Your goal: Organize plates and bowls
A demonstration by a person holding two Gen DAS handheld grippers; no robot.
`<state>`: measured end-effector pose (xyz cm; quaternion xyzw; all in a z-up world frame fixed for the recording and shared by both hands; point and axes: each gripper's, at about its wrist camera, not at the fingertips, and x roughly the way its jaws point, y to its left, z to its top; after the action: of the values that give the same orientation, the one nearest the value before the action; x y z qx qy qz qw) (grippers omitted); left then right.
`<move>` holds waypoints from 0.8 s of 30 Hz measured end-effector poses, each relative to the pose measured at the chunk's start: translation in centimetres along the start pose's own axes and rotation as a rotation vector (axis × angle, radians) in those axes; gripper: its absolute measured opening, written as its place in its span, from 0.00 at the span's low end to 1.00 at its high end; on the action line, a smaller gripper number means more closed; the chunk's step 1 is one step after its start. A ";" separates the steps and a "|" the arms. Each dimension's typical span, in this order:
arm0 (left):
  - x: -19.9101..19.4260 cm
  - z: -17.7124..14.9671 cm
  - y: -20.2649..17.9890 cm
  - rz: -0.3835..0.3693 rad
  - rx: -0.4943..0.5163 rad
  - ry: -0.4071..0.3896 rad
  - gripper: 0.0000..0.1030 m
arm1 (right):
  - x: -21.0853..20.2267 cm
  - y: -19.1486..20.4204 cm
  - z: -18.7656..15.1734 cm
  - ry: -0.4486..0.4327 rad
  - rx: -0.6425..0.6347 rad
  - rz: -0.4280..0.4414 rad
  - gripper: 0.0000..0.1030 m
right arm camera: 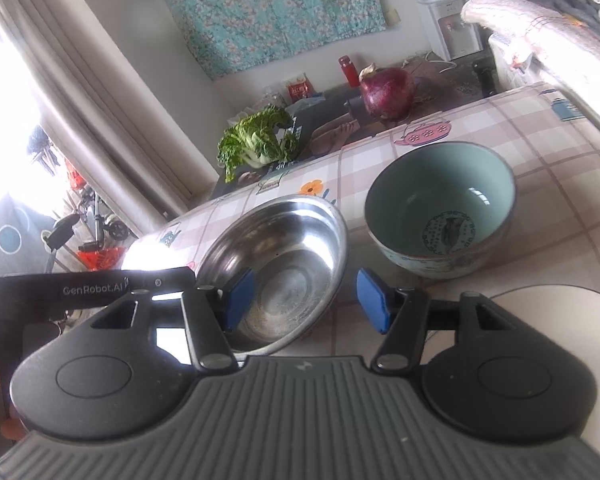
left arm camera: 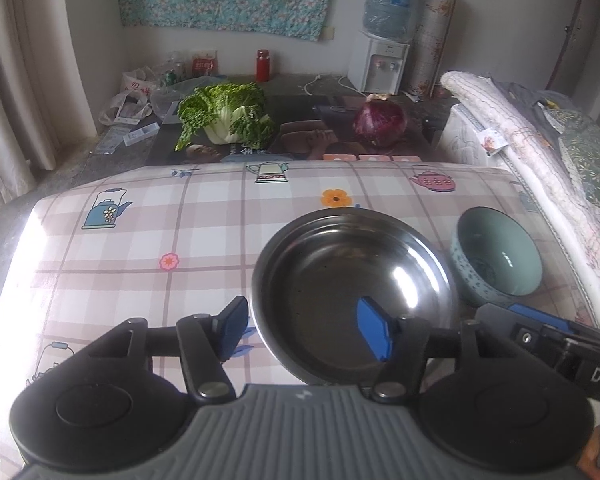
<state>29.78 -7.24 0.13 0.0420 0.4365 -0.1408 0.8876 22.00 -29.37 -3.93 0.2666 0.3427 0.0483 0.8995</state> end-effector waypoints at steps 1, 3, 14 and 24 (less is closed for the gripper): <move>-0.2 -0.1 -0.3 -0.003 0.006 -0.002 0.61 | -0.4 -0.1 0.0 -0.008 0.000 -0.003 0.66; -0.6 -0.3 -1.1 -0.011 0.023 -0.008 0.62 | -1.5 -0.3 -0.1 -0.030 -0.001 -0.013 0.72; -1.6 -1.5 -5.6 -0.080 0.090 -0.021 0.64 | -5.8 -2.9 -0.4 -0.084 0.010 -0.036 0.76; -1.7 -1.3 -9.6 -0.160 0.099 -0.052 0.59 | -8.6 -7.6 0.3 -0.107 0.027 -0.074 0.76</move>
<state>25.09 -15.86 1.12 0.0471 0.4078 -0.2339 0.8813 14.89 -38.27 -2.54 0.2678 0.3043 -0.0041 0.9141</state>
